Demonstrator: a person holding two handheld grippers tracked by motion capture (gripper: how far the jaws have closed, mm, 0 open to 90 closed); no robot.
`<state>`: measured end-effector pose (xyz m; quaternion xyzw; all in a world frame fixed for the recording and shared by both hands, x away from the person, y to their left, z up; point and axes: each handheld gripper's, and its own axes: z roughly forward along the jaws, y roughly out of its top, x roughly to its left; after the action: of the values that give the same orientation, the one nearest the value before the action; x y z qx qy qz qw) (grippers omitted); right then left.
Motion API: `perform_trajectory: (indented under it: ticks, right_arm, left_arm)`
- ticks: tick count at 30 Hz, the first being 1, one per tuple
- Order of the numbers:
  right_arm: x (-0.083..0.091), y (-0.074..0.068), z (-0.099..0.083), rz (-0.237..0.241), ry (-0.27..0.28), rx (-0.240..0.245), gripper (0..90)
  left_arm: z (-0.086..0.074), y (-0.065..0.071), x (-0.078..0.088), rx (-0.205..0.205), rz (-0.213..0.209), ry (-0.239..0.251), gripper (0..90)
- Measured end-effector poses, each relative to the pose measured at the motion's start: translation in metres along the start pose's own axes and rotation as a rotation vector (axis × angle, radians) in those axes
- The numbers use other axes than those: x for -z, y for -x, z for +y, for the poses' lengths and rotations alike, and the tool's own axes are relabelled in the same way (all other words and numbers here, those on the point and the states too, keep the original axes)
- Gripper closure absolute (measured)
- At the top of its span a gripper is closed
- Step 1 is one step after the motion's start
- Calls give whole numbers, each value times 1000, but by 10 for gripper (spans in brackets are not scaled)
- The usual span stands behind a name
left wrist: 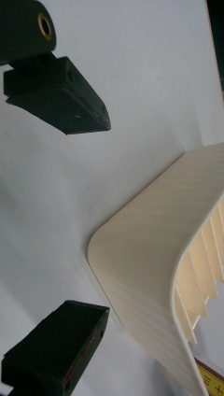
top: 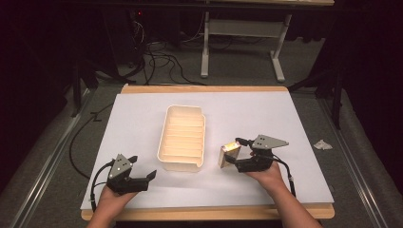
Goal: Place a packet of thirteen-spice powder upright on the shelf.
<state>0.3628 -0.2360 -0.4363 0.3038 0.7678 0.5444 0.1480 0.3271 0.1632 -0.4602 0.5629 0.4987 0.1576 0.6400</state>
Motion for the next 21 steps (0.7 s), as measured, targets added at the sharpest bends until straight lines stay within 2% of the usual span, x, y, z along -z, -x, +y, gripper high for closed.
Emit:
perform_trajectory:
  ticks: [8,21]
  right_arm:
    - [-2,2,-2,18,-3,-8,213]
    - [-1,-2,-2,11,2,24,282]
  left_arm:
    - [-1,0,-1,-1,0,-9,108]
    - [-2,0,-1,0,1,-13,110]
